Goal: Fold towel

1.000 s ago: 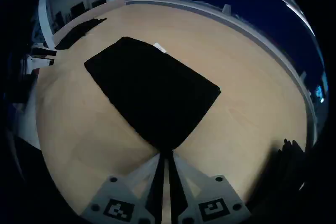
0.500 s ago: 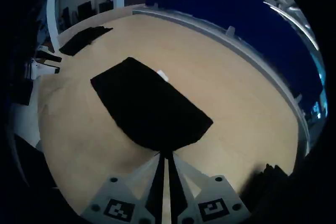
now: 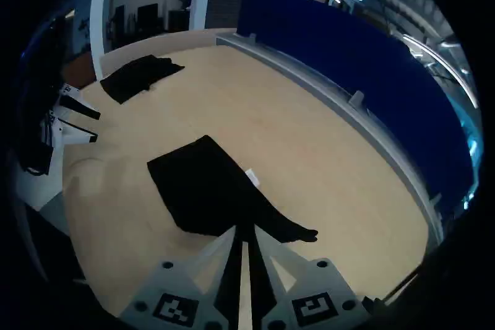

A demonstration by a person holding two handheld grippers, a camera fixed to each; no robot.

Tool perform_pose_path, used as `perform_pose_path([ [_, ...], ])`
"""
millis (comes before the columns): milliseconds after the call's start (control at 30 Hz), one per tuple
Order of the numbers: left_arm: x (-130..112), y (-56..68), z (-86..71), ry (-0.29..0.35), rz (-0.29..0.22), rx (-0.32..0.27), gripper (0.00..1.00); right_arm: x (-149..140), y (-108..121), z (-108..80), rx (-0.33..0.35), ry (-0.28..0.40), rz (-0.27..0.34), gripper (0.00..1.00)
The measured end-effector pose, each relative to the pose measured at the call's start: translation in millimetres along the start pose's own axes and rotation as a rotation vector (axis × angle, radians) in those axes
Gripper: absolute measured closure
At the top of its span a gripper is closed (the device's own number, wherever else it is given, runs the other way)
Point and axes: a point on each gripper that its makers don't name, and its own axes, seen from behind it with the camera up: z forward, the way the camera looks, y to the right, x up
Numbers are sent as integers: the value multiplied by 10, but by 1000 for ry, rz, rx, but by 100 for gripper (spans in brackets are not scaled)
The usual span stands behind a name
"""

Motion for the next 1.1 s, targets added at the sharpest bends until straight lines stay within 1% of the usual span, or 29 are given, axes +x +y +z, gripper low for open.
perform_pose_path([
  [200,30,5,-43,13,-8,0,15,126,-53,77,17,3,-30,94],
  [367,47,-39,-98,24,-12,14,15,341,-200,200,53,15,-74,94],
  [567,27,-96,-160,29,-22,31,15,550,-535,447,111,13,-142,94],
  [667,9,-116,-186,31,-31,35,15,590,-758,634,143,8,-156,94],
  [767,-25,-139,-208,32,-40,41,15,573,-1013,881,181,3,-142,94],
  [900,-85,-160,-219,29,-46,45,15,434,-1337,1202,239,-20,-88,94],
  [1000,-116,-172,-227,27,-46,48,15,321,-1453,1335,255,-41,-47,94],
  [1100,-125,-174,-238,29,-46,48,15,297,-1471,1358,249,-39,-21,94],
])
